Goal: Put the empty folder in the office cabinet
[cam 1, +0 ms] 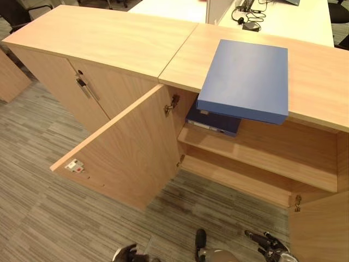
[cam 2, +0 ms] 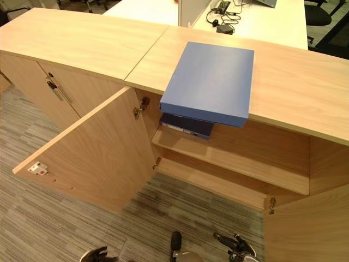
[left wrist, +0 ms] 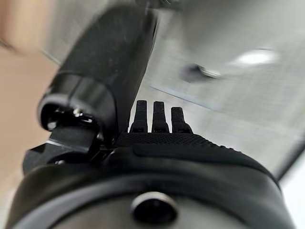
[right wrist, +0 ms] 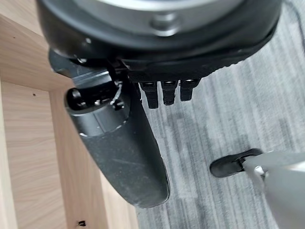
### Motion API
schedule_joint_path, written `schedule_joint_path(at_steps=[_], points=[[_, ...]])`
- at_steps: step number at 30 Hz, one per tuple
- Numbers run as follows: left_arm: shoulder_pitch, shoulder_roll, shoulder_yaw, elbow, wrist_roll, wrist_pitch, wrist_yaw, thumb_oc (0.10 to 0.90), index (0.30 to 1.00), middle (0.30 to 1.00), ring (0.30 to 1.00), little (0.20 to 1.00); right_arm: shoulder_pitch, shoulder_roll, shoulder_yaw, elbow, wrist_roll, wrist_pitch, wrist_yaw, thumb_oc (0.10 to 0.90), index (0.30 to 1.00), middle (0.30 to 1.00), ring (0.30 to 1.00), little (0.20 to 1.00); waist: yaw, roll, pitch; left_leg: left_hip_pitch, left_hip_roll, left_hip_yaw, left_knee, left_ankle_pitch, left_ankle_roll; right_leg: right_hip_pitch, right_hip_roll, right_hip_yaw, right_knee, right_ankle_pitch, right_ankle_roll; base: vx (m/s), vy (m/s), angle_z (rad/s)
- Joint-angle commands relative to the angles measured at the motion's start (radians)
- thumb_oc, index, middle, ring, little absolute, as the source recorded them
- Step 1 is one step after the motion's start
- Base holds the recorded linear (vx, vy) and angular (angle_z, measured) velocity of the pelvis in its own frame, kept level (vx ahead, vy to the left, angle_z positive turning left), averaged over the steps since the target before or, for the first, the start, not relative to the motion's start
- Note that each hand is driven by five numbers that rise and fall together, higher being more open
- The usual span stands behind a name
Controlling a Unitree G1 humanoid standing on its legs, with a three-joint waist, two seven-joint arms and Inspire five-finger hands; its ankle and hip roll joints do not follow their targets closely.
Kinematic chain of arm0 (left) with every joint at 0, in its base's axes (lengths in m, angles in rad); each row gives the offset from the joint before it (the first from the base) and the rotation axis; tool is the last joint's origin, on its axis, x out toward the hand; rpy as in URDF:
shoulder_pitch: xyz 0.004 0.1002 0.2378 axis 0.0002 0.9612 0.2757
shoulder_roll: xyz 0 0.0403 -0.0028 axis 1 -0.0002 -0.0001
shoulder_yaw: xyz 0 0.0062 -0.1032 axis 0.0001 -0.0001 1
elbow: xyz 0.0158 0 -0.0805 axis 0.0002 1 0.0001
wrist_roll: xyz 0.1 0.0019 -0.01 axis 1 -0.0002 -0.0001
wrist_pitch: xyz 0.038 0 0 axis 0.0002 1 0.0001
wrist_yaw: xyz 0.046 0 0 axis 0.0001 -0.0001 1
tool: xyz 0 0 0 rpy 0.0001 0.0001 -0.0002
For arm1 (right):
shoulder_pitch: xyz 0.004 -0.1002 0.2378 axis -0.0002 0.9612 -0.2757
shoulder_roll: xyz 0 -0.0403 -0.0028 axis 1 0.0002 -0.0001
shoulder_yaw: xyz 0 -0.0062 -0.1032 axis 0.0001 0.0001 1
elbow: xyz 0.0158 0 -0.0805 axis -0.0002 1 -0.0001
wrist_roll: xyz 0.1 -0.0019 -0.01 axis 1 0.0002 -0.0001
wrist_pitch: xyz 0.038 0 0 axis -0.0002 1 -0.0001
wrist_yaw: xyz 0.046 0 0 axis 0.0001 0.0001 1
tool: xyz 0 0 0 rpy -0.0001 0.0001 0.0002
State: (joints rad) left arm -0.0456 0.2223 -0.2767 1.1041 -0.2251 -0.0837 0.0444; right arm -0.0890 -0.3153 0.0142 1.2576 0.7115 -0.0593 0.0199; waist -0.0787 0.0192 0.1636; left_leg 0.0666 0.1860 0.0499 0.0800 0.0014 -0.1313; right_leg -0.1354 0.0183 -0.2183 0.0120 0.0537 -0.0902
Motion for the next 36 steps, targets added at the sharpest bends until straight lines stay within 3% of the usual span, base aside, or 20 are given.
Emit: schedule_joint_path(at_steps=[1, 4, 6, 7, 9, 10, 11, 12, 18, 19, 27, 32, 33, 36], points=[[-0.021, 0.032, -0.060, -0.189, -0.045, -0.039, -0.077, 0.800, 0.900, 0.900, 0.900, 0.900, 0.034, -0.003, -0.038, 0.021, 0.038, 0.006, -0.005, 0.800, 0.900, 0.900, 0.900, 0.900, -0.017, 0.008, -0.013, -0.026, -0.010, 0.058, 0.135, 0.017, 0.024, -0.006, -0.043, 0.048, 0.063, -0.119, 0.127, 0.08, -0.095, 0.16], [-0.010, 0.064, -0.105, -0.358, -0.087, -0.045, -0.123, 0.800, 0.900, 0.900, 0.900, 0.900, 0.040, -0.007, -0.042, 0.038, 0.031, 0.019, 0.000, 0.800, 0.900, 0.900, 0.900, 0.900, 0.001, 0.004, 0.008, -0.096, -0.073, 0.017, 0.241, -0.020, 0.050, 0.040, -0.044, 0.067, 0.049, -0.125, 0.120, 0.07, -0.033, 0.01], [0.003, 0.083, -0.131, -0.471, -0.123, -0.039, -0.156, 0.800, 0.900, 0.900, 0.900, 0.900, 0.040, -0.010, -0.039, 0.051, 0.012, 0.031, 0.003, 0.800, 0.900, 0.900, 0.900, 0.900, 0.014, -0.003, 0.013, -0.153, -0.154, -0.011, 0.209, -0.116, 0.084, 0.059, -0.057, 0.081, 0.037, -0.119, 0.128, 0.07, 0.033, -0.21], [0.010, 0.096, -0.134, -0.523, -0.138, -0.038, -0.168, 0.800, 0.900, 0.900, 0.900, 0.900, 0.041, -0.011, -0.036, 0.052, 0.004, 0.034, 0.004, 0.800, 0.900, 0.900, 0.900, 0.900, 0.021, -0.001, 0.019, -0.167, -0.177, -0.026, 0.188, -0.129, 0.090, 0.069, -0.055, 0.089, 0.036, -0.119, 0.129, 0.08, 0.052, -0.43], [0.039, 0.118, -0.132, -0.620, -0.201, -0.033, -0.192, 0.800, 0.900, 0.900, 0.900, 0.900, 0.038, -0.008, -0.028, 0.056, -0.020, 0.038, 0.005, 0.800, 0.900, 0.900, 0.900, 0.900, 0.042, 0.002, 0.025, -0.217, -0.239, -0.082, 0.133, -0.091, 0.094, 0.088, -0.039, 0.107, 0.025, -0.110, 0.132, 0.07, 0.040, -0.56], [0.040, 0.119, -0.131, -0.621, -0.201, -0.032, -0.192, 0.800, 0.900, 0.900, 0.900, 0.900, 0.038, -0.007, -0.027, 0.056, -0.020, 0.038, 0.005, 0.800, 0.900, 0.900, 0.900, 0.900, 0.041, 0.000, 0.023, -0.219, -0.240, -0.082, 0.128, -0.086, 0.094, 0.085, -0.041, 0.106, 0.024, -0.108, 0.133, 0.09, 0.018, -0.41], [0.067, 0.123, -0.108, -0.683, -0.262, -0.023, -0.202, 0.800, 0.900, 0.900, 0.900, 0.900, 0.027, 0.000, -0.019, 0.052, -0.039, 0.041, -0.003, 0.800, 0.900, 0.900, 0.900, 0.900, 0.069, 0.000, 0.028, -0.265, -0.292, -0.160, 0.086, -0.036, 0.089, 0.109, -0.017, 0.141, 0.007, -0.097, 0.136, 0.09, -0.002, -0.33], [0.080, 0.127, -0.098, -0.714, -0.280, -0.017, -0.197, 0.800, 0.900, 0.900, 0.900, 0.900, 0.026, 0.007, -0.014, 0.050, -0.043, 0.040, -0.003, 0.800, 0.900, 0.900, 0.900, 0.900, 0.078, -0.002, 0.030, -0.270, -0.303, -0.183, 0.070, -0.016, 0.086, 0.122, -0.007, 0.153, 0.001, -0.093, 0.136, 0.13, 0.011, -0.63], [0.161, 0.154, -0.031, -0.952, -0.339, -0.011, -0.159, 0.800, 0.900, 0.900, 0.900, 0.900, 0.054, 0.048, -0.015, 0.045, -0.046, 0.045, -0.020, 0.800, 0.900, 0.900, 0.900, 0.900, 0.089, -0.003, -0.024, -0.140, -0.286, -0.219, -0.124, 0.030, 0.114, 0.143, 0.016, 0.176, -0.035, -0.077, 0.139, 0.11, 0.047, -0.56], [0.176, 0.175, 0.008, -1.064, -0.329, -0.028, -0.147, 0.800, 0.900, 0.900, 0.900, 0.900, 0.062, 0.059, -0.020, 0.048, -0.050, 0.043, -0.025, 0.800, 0.900, 0.900, 0.900, 0.900, 0.093, -0.006, -0.036, -0.115, -0.285, -0.223, -0.161, 0.038, 0.118, 0.154, 0.020, 0.178, -0.050, -0.073, 0.140, 0.07, 0.038, 0.18], [0.194, 0.142, 0.138, -1.330, -0.358, -0.100, -0.043, 0.800, 0.900, 0.900, 0.900, 0.900, 0.095, 0.107, 0.013, 0.037, -0.052, 0.037, -0.027, 0.800, 0.900, 0.900, 0.900, 0.900, 0.100, -0.027, -0.060, -0.059, -0.292, -0.215, -0.167, 0.006, 0.131, 0.211, 0.015, 0.186, -0.092, -0.064, 0.147, 0.05, 0.037, 0.01], [0.208, 0.138, 0.194, -1.378, -0.354, -0.110, 0.001, 0.800, 0.900, 0.900, 0.900, 0.900, 0.110, 0.114, 0.020, 0.030, -0.056, 0.040, -0.023, 0.800, 0.900, 0.900, 0.900, 0.900, 0.102, -0.027, -0.069, -0.038, -0.292, -0.208, -0.167, -0.006, 0.136, 0.227, 0.012, 0.194, -0.098, -0.064, 0.150, 0.04, 0.032, -0.06], [0.208, 0.136, 0.208, -1.389, -0.345, -0.116, 0.012, 0.800, 0.900, 0.900, 0.900, 0.900, 0.112, 0.115, 0.020, 0.032, -0.055, 0.040, -0.024, 0.800, 0.900, 0.900, 0.900, 0.900, 0.103, -0.027, -0.072, -0.034, -0.293, -0.208, -0.167, -0.009, 0.137, 0.230, 0.012, 0.195, -0.099, -0.065, 0.150, 0.05, 0.035, -0.08], [0.186, 0.167, 0.294, -1.448, -0.113, -0.157, 0.128, 0.800, 0.900, 0.900, 0.900, 0.900, 0.126, 0.131, 0.020, 0.032, -0.050, 0.033, -0.036, 0.800, 0.900, 0.900, 0.900, 0.900, 0.106, -0.032, -0.082, -0.019, -0.294, -0.206, -0.167, -0.023, 0.139, 0.240, 0.009, 0.196, -0.099, -0.070, 0.154, 0.04, 0.021, -0.11]])
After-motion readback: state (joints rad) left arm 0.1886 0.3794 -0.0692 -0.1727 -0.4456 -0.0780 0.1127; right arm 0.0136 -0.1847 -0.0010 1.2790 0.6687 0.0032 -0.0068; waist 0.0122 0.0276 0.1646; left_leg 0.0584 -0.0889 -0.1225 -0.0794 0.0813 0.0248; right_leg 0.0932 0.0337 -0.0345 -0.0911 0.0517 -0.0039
